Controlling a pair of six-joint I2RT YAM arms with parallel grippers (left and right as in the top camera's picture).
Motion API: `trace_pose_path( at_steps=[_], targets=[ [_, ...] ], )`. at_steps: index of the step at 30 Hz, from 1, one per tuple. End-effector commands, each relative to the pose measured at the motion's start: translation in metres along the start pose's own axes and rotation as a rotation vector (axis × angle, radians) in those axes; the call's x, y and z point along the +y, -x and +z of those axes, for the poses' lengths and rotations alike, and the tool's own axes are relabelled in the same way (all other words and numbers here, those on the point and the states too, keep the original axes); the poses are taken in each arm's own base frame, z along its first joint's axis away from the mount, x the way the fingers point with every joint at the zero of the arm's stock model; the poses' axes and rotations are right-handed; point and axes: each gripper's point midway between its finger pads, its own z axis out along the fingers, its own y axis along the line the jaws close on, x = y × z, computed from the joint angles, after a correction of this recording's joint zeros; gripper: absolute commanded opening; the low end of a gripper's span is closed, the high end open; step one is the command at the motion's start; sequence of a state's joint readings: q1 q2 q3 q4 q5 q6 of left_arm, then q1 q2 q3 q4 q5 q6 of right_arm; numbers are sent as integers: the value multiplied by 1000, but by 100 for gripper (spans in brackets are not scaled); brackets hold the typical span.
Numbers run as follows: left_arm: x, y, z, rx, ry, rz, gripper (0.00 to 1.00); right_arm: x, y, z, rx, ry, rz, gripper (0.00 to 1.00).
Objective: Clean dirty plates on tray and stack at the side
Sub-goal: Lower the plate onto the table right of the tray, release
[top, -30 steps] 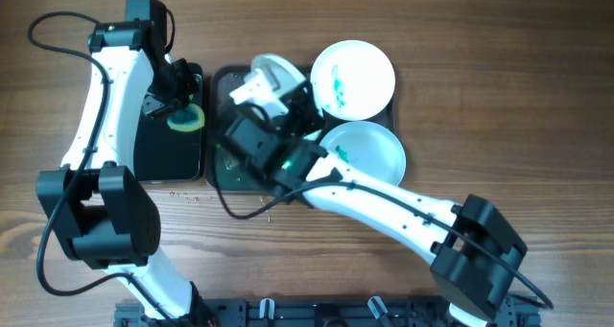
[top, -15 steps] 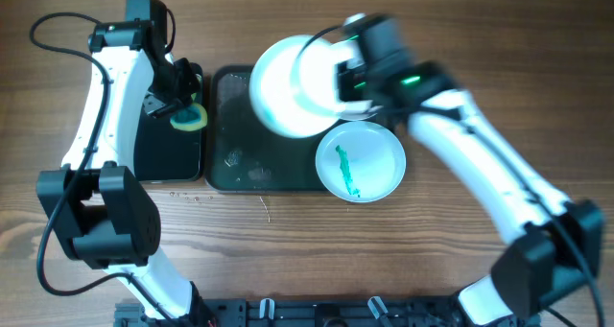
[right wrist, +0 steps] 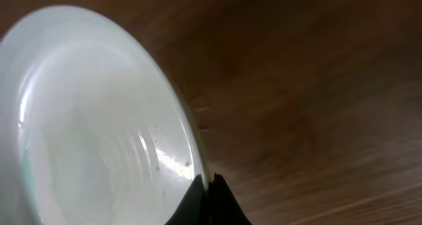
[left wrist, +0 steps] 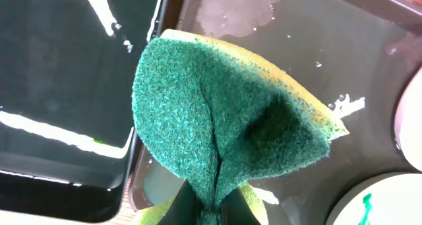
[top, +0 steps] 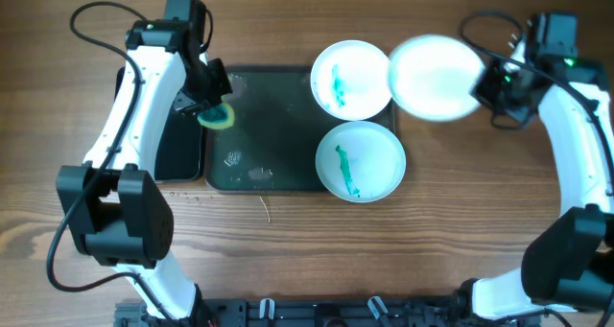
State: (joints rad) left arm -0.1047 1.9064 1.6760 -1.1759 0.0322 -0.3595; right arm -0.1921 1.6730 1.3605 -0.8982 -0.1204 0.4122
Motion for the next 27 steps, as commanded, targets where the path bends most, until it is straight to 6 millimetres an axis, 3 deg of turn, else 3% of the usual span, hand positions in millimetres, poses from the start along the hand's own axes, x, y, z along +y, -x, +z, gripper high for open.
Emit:
trace_pose_path(
  at_steps=[1,4,10,12,13,14,16,19,22,25,27],
  targets=[
    [-9,5,-3,-22,-14,26,4,-46,-11,19,-5,-136,81,4],
    [-10,4,-3,-22,-15,30,4,-64,-20,40,-9,-147,106,4],
    [-10,4,-3,-22,-14,30,4,-75,-24,64,-65,-146,104,4],
    [-10,4,-3,-22,-15,30,4,-75,-24,67,-79,-139,96,14],
    [-10,4,-3,-22,-15,30,4,-73,-23,67,-76,-128,76,26],
    [-10,4,-3,-22,-15,30,4,-71,-24,67,-72,-120,72,31],
    [-10,4,-3,-22,-15,30,4,-61,-27,63,-36,-76,34,39],
    [-10,4,-3,-22,-15,30,4,-44,-33,44,44,-7,20,40],
    [-10,4,-3,-23,-15,30,4,-13,-42,20,134,135,-56,40],
    [-11,5,-3,-26,-17,30,4,16,-62,7,221,282,-145,40],
    [-11,6,-3,-29,-18,31,4,22,-78,7,268,303,-199,40]
  ],
)
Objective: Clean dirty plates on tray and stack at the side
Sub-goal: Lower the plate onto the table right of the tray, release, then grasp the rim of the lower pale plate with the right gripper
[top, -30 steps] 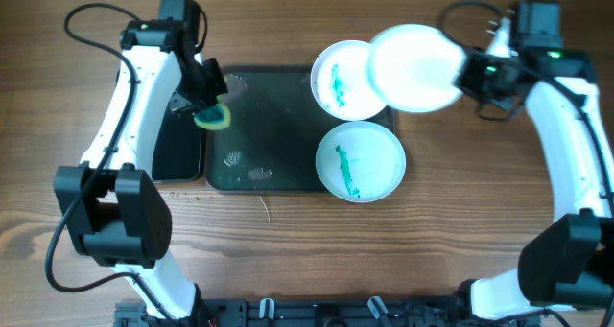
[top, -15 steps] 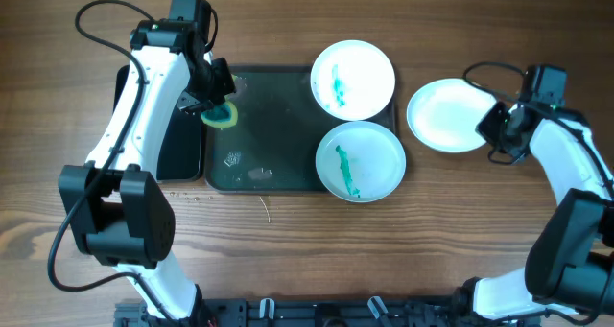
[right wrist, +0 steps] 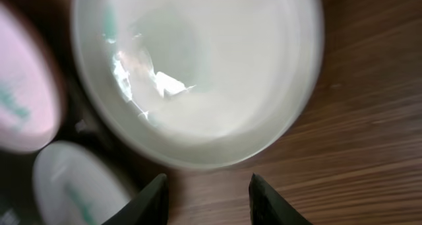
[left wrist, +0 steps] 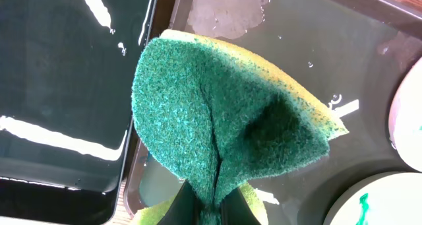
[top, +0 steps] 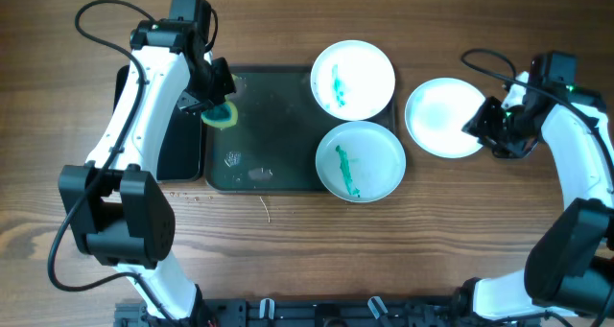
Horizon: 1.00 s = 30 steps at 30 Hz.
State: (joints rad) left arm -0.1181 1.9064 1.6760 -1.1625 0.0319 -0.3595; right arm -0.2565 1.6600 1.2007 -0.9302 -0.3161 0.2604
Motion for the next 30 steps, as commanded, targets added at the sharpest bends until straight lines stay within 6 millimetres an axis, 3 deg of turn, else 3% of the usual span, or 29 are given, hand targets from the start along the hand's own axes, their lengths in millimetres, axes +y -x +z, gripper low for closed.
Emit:
trace_pose_path(
  at_steps=[1,4,14,23,30],
  targets=[
    [-5,5,-3,-18,-11,17,4,41,-24,-5,77,168,-183,40],
    [-5,6,-3,-20,-12,17,4,46,-43,8,127,146,-255,40],
    [-5,6,-3,-20,-12,17,4,51,-76,53,132,-25,-425,37],
    [-5,6,-3,-22,-13,17,4,47,-88,75,118,-22,-465,34],
    [-6,8,-3,-27,-14,17,4,42,-93,84,114,-18,-450,20]
  ],
)
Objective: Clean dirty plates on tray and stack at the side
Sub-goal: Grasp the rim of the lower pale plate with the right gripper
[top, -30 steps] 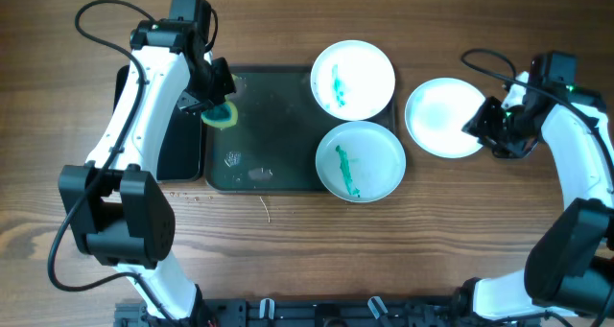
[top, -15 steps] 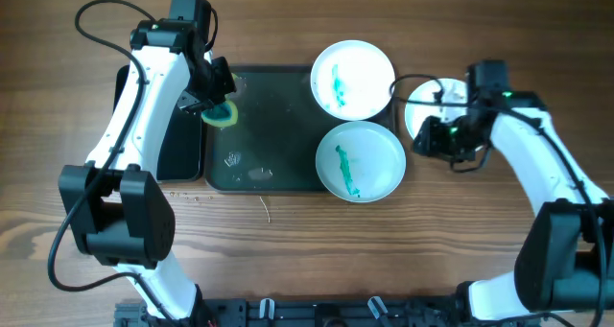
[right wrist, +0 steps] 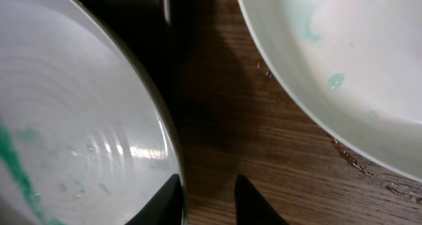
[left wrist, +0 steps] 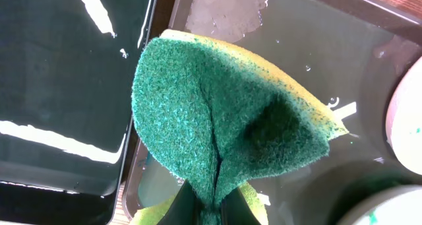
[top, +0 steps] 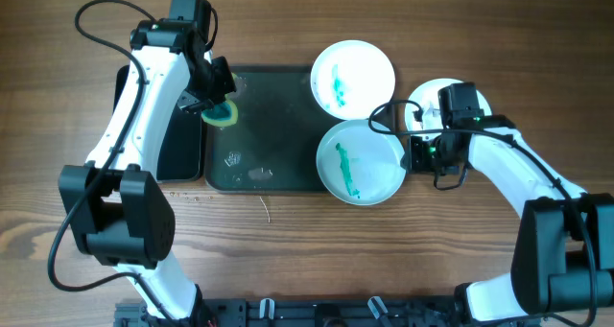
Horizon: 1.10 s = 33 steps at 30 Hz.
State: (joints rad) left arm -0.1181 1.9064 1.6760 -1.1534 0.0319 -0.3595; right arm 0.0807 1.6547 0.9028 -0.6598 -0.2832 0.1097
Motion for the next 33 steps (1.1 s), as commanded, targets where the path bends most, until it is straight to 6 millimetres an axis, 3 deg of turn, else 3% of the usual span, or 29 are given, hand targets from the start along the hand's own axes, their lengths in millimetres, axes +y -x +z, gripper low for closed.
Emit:
trace_pose_path(
  at_steps=[1,4,9,12,13,15,19,26,33],
  targets=[
    [-5,6,-3,-19,-11,17,4,-3,-2,1,-5,-20,23,16],
    [-5,7,-3,-23,-13,17,4,5,-3,0,0,27,21,4],
    [-5,7,-3,-23,-13,17,4,29,-3,-5,15,133,42,4],
    [-5,7,-3,-23,-13,17,4,56,-1,-14,8,197,35,5],
    [-5,7,-3,-23,-13,17,4,79,3,-22,-13,216,32,4],
    [-5,7,-3,-23,-13,17,4,100,8,-27,-44,223,50,4],
    [-6,7,-3,-26,-14,17,4,137,19,-26,-121,221,178,4],
    [-6,7,-3,-26,-14,17,4,166,41,-10,-332,128,295,4],
    [-6,7,-3,-26,-14,17,4,169,45,20,-374,73,312,4]
  ],
)
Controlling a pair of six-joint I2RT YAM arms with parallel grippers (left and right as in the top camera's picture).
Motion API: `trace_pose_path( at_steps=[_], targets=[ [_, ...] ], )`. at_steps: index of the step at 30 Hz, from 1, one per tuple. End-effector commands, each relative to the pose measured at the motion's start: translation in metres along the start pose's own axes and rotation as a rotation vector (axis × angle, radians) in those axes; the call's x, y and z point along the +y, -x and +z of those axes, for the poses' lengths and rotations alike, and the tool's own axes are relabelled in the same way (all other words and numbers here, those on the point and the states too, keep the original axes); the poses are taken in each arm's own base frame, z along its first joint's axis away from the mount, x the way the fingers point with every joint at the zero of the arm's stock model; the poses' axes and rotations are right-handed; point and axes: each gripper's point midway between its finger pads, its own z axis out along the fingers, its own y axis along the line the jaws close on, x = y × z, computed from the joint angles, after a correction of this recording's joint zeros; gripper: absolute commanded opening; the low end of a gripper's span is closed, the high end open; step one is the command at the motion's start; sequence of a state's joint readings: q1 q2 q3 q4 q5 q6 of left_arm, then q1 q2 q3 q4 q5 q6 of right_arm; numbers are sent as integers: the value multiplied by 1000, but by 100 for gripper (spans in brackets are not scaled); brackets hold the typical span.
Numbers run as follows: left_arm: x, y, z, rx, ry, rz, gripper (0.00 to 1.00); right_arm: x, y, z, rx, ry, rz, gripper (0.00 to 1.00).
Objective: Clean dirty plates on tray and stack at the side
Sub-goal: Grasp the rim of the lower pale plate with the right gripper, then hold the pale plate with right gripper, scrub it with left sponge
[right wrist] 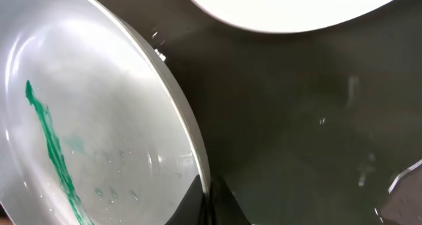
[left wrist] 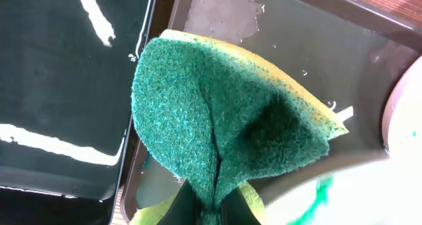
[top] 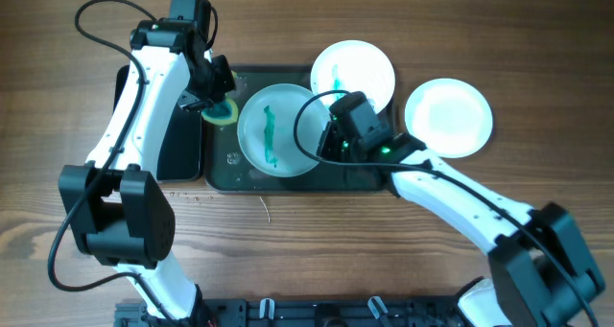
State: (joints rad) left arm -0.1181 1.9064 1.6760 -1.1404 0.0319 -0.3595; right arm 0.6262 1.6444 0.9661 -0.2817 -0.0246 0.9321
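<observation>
A white plate with a green streak hangs over the middle of the dark tray, and my right gripper is shut on its right rim; the wrist view shows the same plate pinched at the rim by the right gripper. A second green-streaked plate sits at the tray's far right corner. A clean white plate lies on the table to the right. My left gripper is shut on a folded green and yellow sponge at the tray's far left, close to the held plate's left edge.
A black shallow tray lies left of the dark tray, under the left arm. Wet patches and foam lie on the dark tray's floor. Bare wooden table surrounds everything.
My right gripper was open beside the near streaked plate at the tray's right end. Now it is shut on that plate's rim and holds it over the tray's middle, near the sponge.
My right gripper first held a clean plate in the air to the right of the tray. Then the plate lay on the table and the gripper stood open. It then stood at the near dirty plate, and now holds it mid-tray. The left gripper kept the sponge throughout.
</observation>
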Motion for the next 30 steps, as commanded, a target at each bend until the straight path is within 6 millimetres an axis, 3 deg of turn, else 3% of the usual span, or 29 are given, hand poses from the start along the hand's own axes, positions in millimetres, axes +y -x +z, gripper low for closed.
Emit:
trace_pose_path(
  at_steps=[1,5,9,16,26,30],
  targets=[
    [-4,4,-2,-14,-9,17,4,-12,4,22,-51,-79,52,4],
    [-4,4,-2,-14,-9,17,4,-17,-5,42,-10,-96,40,4],
    [-4,4,-2,-14,-9,17,4,-4,-9,53,34,-52,-18,5],
    [-3,1,1,-2,-4,16,4,-3,-19,62,137,-60,-102,24],
    [-8,-19,21,68,-55,17,4,-16,6,66,183,-9,-193,25],
    [-15,-22,28,61,-62,37,4,-9,14,64,202,88,-249,25]
  ],
)
